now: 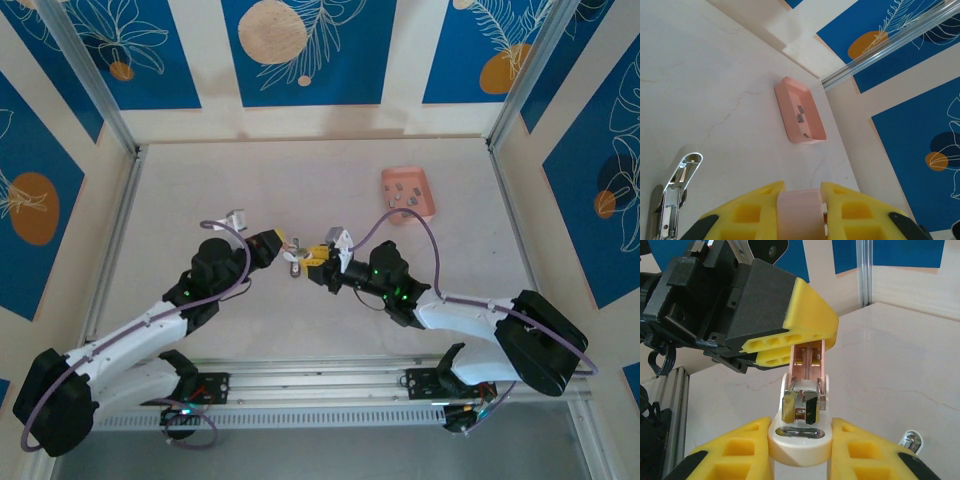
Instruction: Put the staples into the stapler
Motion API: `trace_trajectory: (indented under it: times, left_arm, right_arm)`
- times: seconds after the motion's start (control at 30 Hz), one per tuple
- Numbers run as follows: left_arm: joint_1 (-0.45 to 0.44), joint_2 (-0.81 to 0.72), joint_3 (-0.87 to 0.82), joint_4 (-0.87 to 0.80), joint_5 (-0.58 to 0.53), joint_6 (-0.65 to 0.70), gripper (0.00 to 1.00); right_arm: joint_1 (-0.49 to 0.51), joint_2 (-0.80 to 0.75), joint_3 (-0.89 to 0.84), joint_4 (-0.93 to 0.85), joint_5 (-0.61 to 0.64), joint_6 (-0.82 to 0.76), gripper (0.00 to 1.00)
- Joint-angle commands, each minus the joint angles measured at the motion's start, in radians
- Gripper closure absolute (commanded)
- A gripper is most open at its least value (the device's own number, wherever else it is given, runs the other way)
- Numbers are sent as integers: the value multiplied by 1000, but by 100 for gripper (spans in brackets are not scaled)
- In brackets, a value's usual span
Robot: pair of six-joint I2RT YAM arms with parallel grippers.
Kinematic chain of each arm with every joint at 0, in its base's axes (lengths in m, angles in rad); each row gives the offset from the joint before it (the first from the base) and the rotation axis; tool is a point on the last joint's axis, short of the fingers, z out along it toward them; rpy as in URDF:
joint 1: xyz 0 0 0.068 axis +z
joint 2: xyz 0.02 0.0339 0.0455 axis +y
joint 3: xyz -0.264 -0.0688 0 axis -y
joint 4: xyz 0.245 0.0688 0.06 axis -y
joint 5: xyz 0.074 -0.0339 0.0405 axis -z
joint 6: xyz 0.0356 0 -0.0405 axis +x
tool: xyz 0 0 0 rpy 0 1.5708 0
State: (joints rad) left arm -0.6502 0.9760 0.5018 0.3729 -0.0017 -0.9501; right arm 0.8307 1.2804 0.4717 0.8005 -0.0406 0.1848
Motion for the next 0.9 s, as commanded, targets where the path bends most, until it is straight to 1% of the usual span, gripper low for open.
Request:
trace_trajectory:
  times: [0.0, 0.1, 0.17, 0.23, 0.27, 0.3, 0.33, 0.43, 0.57, 0.67, 0.73, 0.87]
  left_arm:
    - [8, -11, 0, 17, -1, 25, 91]
    - [8, -14, 0, 23, -1, 41, 92]
    - [8, -23, 8, 10, -6, 82, 94]
    - [8, -38, 32, -47, -21, 169, 95]
    - [8, -44, 46, -82, -29, 213, 95]
    - [8, -51, 60, -116, -39, 269, 95]
    - [7, -54, 74, -145, -48, 322, 96]
    - [8, -58, 104, -210, -49, 445, 96]
    - [8, -46, 130, -246, -14, 541, 96]
    - [8, -30, 149, -260, 8, 551, 96]
    - [8, -21, 160, -266, 9, 531, 95]
    - [8, -1, 171, -268, 18, 487, 94]
  right_arm:
    - [7, 9, 29, 20, 4, -16, 100]
    - [7, 6, 25, 19, 8, -15, 99]
    - [7, -4, 22, 0, 16, -6, 87]
    - [7, -28, 22, -49, 30, 12, 69]
    - [7, -46, 23, -85, 39, 23, 62]
    - [4, -66, 26, -128, 46, 37, 56]
    - [3, -91, 29, -176, 47, 46, 52]
    - [-9, -148, 44, -306, 33, 56, 47]
    - [-38, -169, 119, -472, -4, 80, 44]
    - [-51, -123, 213, -571, -35, 112, 43]
    - [-50, -79, 274, -623, -64, 104, 38]
    - [-39, -15, 319, -618, -66, 72, 37]
